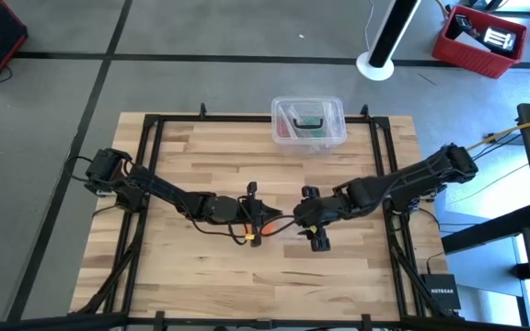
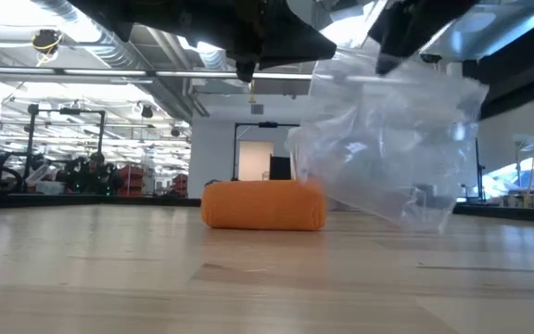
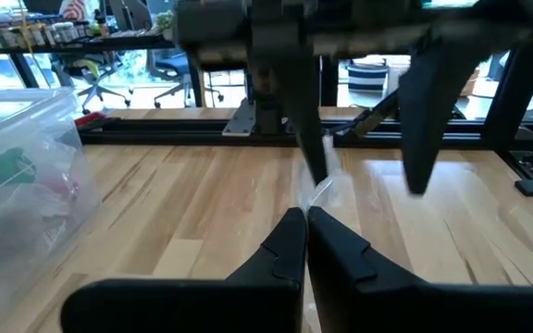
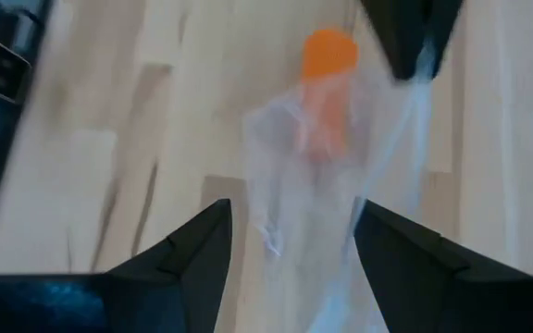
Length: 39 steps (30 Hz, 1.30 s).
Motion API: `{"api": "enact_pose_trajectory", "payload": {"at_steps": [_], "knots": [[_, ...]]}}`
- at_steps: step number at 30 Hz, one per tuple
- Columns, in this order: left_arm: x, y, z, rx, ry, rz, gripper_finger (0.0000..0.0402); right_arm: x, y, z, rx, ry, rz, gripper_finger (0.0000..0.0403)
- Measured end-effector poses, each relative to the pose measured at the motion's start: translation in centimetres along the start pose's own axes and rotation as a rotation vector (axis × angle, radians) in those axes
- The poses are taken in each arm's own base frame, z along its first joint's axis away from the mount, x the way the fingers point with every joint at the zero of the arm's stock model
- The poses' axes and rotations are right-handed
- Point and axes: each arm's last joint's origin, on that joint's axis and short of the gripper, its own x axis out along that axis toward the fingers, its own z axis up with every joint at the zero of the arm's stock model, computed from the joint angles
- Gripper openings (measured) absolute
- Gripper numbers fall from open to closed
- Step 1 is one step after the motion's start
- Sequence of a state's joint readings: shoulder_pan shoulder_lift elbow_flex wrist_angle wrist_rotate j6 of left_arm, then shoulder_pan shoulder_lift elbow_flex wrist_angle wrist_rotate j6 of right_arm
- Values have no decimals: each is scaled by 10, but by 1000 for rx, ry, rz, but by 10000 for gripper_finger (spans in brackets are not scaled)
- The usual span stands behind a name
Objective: Roll bandage
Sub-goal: Open the zip bag
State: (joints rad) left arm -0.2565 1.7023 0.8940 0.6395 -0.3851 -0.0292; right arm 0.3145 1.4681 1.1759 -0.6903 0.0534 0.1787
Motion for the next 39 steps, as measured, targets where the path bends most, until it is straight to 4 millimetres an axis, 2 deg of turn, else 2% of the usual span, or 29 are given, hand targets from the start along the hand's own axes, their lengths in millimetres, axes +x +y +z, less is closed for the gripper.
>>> {"api": "enact_pose_trajectory", "payload": {"at_steps": [4,7,10,13,15,22,26,28,33,39], "knots": [[0,0,0,0,1,0,0,13,-2,-7,9,-11,-36,218],[0,0,0,3,1,-5,0,16,0,-9,-4,-35,-98,185],[0,0,0,-13,-3,-6,1,16,4,-8,-55,-60,-141,124],[-1,0,1,-51,3,-9,9,15,9,-10,-131,-59,-173,38],[-5,2,7,-89,19,-8,18,15,12,-10,-192,-63,-219,12],[-34,24,62,-152,96,36,87,12,22,-10,-414,-78,-373,6],[-34,38,87,-251,53,-19,127,14,19,-2,-479,-126,-425,5],[-25,40,86,-286,72,-61,141,19,20,1,-508,-144,-430,4],[-2,34,65,-313,174,-88,154,32,18,2,-535,-119,-439,4],[9,31,43,-337,291,-89,150,37,19,2,-541,-105,-447,3]]}}
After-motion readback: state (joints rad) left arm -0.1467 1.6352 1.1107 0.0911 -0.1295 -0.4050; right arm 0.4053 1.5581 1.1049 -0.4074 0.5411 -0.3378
